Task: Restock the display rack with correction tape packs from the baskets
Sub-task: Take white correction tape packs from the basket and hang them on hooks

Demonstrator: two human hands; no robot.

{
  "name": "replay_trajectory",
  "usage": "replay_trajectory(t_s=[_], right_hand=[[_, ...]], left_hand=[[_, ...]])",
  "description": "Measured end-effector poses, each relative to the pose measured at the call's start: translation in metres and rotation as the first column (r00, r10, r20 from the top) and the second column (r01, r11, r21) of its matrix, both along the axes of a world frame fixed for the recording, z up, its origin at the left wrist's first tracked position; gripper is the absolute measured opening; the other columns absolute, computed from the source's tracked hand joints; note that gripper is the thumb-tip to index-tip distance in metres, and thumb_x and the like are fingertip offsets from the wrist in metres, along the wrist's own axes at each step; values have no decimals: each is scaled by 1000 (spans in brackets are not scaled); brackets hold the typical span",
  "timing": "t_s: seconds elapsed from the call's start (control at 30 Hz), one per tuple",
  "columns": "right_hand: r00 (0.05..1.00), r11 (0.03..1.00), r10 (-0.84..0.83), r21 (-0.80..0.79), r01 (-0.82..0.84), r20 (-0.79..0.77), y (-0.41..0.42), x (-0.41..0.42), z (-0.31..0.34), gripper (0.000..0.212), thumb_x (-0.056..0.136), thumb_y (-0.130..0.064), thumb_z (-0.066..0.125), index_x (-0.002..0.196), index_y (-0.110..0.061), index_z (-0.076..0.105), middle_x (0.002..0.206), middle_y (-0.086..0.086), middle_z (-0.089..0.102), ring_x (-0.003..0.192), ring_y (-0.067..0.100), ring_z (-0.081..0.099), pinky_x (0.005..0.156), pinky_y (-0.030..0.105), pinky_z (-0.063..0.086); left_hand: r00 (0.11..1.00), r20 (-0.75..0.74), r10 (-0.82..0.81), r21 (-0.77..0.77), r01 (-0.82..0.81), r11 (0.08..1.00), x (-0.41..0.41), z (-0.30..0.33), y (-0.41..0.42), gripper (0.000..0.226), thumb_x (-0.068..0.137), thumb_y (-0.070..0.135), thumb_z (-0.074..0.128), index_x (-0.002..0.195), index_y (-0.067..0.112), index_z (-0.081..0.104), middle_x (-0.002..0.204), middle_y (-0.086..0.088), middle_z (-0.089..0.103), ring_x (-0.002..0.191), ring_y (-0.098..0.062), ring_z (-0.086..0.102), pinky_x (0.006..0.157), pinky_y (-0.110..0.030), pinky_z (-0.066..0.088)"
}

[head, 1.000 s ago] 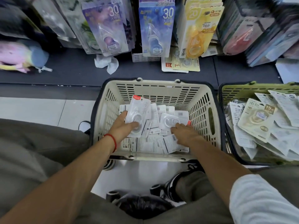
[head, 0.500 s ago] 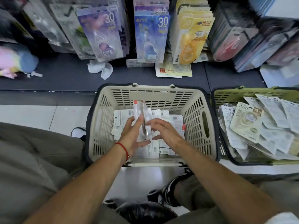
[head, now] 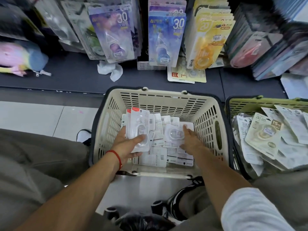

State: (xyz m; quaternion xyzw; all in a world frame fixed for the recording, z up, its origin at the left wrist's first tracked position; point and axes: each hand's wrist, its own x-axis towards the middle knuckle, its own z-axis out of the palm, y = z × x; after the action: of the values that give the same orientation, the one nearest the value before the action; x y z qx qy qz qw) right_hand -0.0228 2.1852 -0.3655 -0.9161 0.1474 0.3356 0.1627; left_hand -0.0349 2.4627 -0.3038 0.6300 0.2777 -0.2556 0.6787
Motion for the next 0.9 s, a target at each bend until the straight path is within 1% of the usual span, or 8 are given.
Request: replay_trajectory(t_s=[0.17, 0.3, 0.4, 0.5, 0.57, 0.63, 0.77, 0.9], right_hand=[[995, 992, 66, -108, -58, 71, 7, -4, -4, 96, 76, -29, 92, 151, -14, 35, 146, 16, 43, 140, 36, 43, 121, 50, 37], [992, 978, -44, 206, 20, 117, -10, 3, 24, 58, 81, -13, 88, 132, -16, 61, 129, 8, 64, 117, 29, 63, 94, 34, 50], [983, 911, -128, 408, 64, 132, -24, 18, 68, 60, 83, -5, 85, 137, -22, 64, 122, -1, 69, 102, 19, 68, 70, 25, 52], [993, 867, -40, 498, -20, 110, -31, 31, 116, 53, 82, -10, 87, 126, -35, 70, 112, -14, 74, 95, 5, 70, 76, 23, 57], [989, 868, 100, 477, -139, 107, -25, 35, 139, 41, 81, -19, 89, 113, -41, 74, 110, -14, 73, 100, 8, 67, 88, 28, 55], [978, 856, 158, 476, -203, 134, -9, 38, 149, 37, 79, -22, 91, 112, -34, 77, 107, -7, 73, 99, 12, 67, 89, 30, 55], [962, 833, -43, 541, -114, 270, 24, 37, 143, 40, 75, -14, 94, 108, -14, 70, 103, 0, 76, 96, 20, 71, 84, 36, 59], [937, 803, -142, 590, -79, 319, 47, 30, 112, 43, 71, -18, 97, 104, -24, 70, 99, -4, 72, 87, 12, 64, 76, 23, 56]], left_hand=[[999, 39, -21, 7, 20, 1000, 5, 8, 12, 52, 84, 28, 88, 127, 40, 63, 116, 4, 77, 103, -24, 76, 68, -40, 65], [996, 84, -19, 20, 18, 1000, 10, 8, 17, 48, 87, 29, 86, 126, 41, 62, 116, 5, 77, 98, -20, 77, 65, -35, 64], [994, 98, -37, 32, 34, 999, 11, 4, 18, 45, 87, 27, 85, 122, 43, 63, 120, 3, 75, 103, -25, 76, 68, -42, 66], [987, 138, -88, 71, 78, 994, 18, 3, 17, 43, 87, 24, 86, 120, 41, 63, 124, 1, 72, 110, -29, 73, 71, -47, 67], [976, 165, -144, 101, 129, 986, 25, 8, 16, 47, 84, 25, 89, 121, 40, 62, 124, 1, 71, 110, -28, 73, 73, -49, 67], [960, 148, -239, 73, 230, 970, 32, 14, 18, 57, 77, 28, 93, 124, 40, 62, 123, 0, 73, 106, -28, 75, 78, -52, 66], [893, 50, -448, -156, 450, 879, 33, 20, 28, 76, 68, 38, 94, 137, 34, 60, 126, -6, 76, 112, -31, 75, 86, -55, 64], [896, 40, -442, -172, 442, 880, 24, 18, 28, 78, 66, 34, 95, 136, 35, 61, 124, -3, 77, 112, -27, 76, 83, -51, 64]])
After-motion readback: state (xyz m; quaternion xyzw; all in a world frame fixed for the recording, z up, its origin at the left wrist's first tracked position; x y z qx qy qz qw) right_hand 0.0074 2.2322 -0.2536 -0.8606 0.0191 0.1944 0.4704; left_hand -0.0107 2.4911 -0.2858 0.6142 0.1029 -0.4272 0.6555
